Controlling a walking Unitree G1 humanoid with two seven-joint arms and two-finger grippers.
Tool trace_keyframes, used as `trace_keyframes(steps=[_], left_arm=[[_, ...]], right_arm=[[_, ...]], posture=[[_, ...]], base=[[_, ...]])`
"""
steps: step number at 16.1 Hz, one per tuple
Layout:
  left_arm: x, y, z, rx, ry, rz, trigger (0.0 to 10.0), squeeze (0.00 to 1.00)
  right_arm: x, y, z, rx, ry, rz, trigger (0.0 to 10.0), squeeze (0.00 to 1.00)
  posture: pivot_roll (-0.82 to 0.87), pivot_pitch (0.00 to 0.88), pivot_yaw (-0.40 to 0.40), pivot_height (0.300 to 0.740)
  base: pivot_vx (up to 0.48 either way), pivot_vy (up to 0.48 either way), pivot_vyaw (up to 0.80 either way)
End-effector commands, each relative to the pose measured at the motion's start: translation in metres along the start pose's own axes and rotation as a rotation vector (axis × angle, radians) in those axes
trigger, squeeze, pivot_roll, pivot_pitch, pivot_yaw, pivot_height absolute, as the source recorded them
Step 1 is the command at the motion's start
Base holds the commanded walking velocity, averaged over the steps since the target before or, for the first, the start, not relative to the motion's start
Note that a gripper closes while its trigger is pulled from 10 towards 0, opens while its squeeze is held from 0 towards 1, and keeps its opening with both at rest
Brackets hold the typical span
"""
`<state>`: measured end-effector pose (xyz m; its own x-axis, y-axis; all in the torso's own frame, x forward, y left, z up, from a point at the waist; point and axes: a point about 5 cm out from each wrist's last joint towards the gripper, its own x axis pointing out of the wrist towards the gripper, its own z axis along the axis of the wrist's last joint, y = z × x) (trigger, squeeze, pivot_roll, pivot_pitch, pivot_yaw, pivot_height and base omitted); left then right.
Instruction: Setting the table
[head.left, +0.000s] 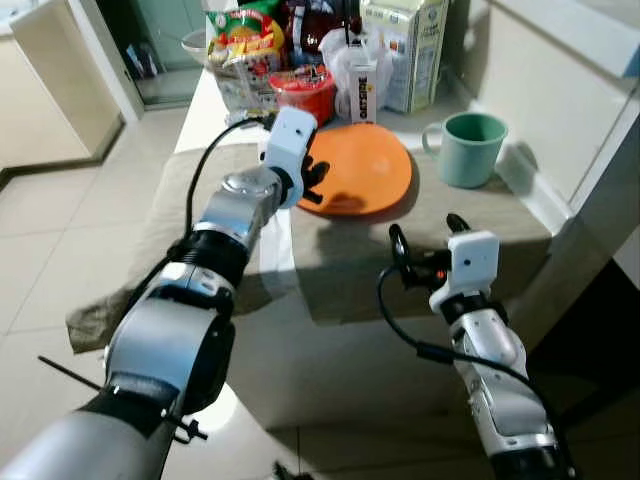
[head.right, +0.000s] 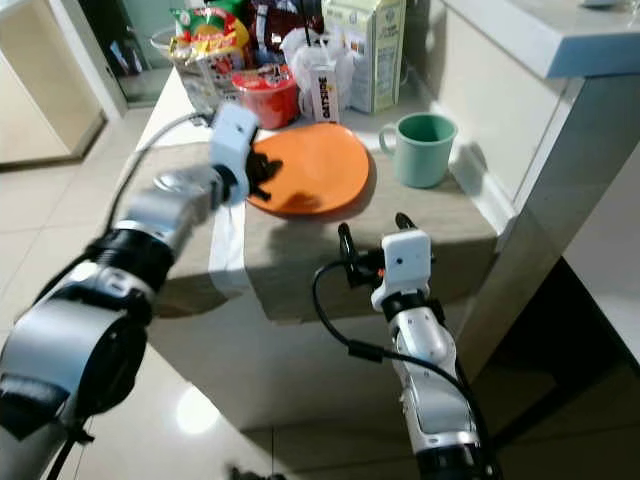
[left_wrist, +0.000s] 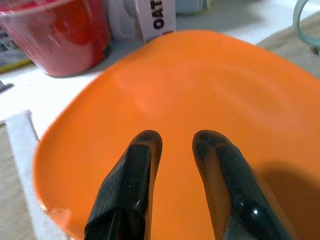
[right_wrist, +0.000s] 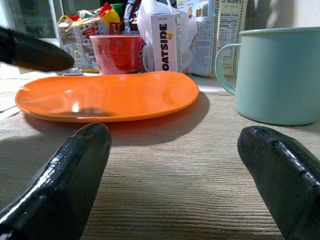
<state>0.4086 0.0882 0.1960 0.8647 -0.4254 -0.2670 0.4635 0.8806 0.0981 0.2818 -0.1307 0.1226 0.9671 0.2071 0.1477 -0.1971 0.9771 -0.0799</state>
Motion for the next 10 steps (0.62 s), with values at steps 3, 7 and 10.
trace_keyframes(steps=[3, 7, 10], left_arm=[[0.001, 0.008, 0.010, 0.027, -0.049, 0.088, 10.0, 0.00], [0.003, 0.002, -0.001, 0.016, -0.011, 0.064, 10.0, 0.00], [0.006, -0.007, -0.015, 0.007, 0.066, 0.006, 10.0, 0.00]], right_arm=[[-0.002, 0.002, 0.001, -0.005, -0.003, 0.004, 10.0, 0.00], [-0.007, -0.001, 0.000, -0.010, 0.007, -0.007, 10.0, 0.00], [-0.006, -0.001, 0.000, -0.010, 0.008, -0.007, 10.0, 0.00]], posture=[[-0.25, 0.020, 0.140, 0.740], [-0.26, 0.032, 0.143, 0.740], [-0.26, 0.034, 0.147, 0.740]], base=[[0.000, 0.000, 0.00], [0.000, 0.000, 0.00], [0.000, 0.000, 0.00]])
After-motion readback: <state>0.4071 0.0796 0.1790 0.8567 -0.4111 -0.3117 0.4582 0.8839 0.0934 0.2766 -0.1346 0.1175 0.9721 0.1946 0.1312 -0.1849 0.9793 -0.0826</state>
